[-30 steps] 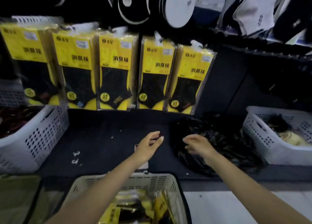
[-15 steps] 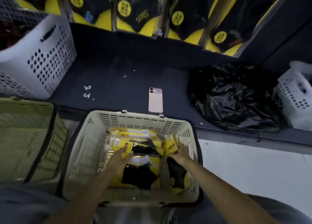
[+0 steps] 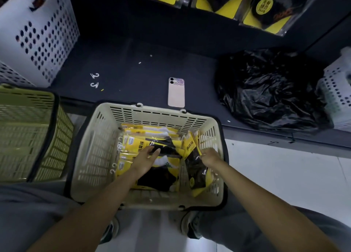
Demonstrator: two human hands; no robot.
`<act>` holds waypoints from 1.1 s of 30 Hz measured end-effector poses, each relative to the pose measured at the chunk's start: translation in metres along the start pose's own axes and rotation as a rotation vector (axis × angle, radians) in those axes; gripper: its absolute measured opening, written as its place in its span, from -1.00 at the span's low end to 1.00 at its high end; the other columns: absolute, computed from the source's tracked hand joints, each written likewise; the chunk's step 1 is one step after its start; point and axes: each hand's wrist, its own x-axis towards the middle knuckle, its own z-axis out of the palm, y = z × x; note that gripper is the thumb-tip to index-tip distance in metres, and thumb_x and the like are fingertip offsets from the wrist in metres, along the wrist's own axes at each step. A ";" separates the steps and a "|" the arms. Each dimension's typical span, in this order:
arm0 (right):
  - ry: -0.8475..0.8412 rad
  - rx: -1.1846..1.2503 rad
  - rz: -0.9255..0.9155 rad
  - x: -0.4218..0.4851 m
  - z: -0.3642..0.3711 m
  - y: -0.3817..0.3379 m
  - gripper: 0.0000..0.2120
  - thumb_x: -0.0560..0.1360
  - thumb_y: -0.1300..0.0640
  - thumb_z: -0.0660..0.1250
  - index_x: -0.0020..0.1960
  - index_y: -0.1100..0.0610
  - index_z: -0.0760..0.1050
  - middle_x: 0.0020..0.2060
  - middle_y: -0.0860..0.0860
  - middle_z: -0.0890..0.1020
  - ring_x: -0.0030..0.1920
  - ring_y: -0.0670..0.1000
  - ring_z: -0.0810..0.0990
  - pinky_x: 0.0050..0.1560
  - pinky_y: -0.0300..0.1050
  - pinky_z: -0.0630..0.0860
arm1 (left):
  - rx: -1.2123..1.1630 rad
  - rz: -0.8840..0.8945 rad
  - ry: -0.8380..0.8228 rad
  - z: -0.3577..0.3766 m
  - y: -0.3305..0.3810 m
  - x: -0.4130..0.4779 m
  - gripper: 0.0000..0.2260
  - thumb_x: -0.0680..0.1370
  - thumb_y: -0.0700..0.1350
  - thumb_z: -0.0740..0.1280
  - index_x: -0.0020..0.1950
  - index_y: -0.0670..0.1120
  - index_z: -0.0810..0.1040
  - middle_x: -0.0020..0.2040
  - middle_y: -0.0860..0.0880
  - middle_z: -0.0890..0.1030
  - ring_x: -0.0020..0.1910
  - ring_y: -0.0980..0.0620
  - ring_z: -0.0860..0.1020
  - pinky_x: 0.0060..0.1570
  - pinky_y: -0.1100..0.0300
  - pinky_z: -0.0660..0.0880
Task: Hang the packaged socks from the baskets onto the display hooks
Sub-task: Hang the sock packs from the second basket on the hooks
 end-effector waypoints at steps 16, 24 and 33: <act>-0.390 0.269 -0.222 -0.038 -0.056 -0.039 -0.50 0.46 0.00 0.42 0.35 0.11 0.45 0.28 -0.05 0.51 0.27 -0.06 0.47 0.36 -0.12 0.32 | -0.947 -0.179 -0.090 -0.011 0.041 -0.021 -0.71 0.53 -0.08 0.36 0.24 -0.04 0.46 0.21 -0.04 0.58 0.07 0.03 0.59 0.12 0.13 0.50; -0.415 0.432 -0.028 0.002 0.005 -0.014 -0.76 0.35 0.13 0.54 -0.06 0.08 0.53 -0.14 -0.02 0.62 -0.19 -0.11 0.63 -0.21 -0.22 0.58 | -0.892 -0.326 0.134 -0.060 -0.022 -0.017 -0.76 0.50 -0.16 0.40 0.16 -0.11 0.52 0.09 -0.12 0.62 -0.08 -0.01 0.60 -0.10 0.14 0.57; -0.306 0.447 -0.006 0.007 0.071 0.004 -0.41 0.40 0.29 0.48 0.37 0.24 0.35 0.33 0.17 0.48 0.18 0.04 0.49 0.08 -0.22 0.44 | -0.013 -0.405 0.025 -0.076 -0.081 -0.017 -0.68 0.43 -0.21 0.49 0.12 -0.31 0.57 0.10 -0.24 0.62 0.09 -0.18 0.58 0.14 0.00 0.50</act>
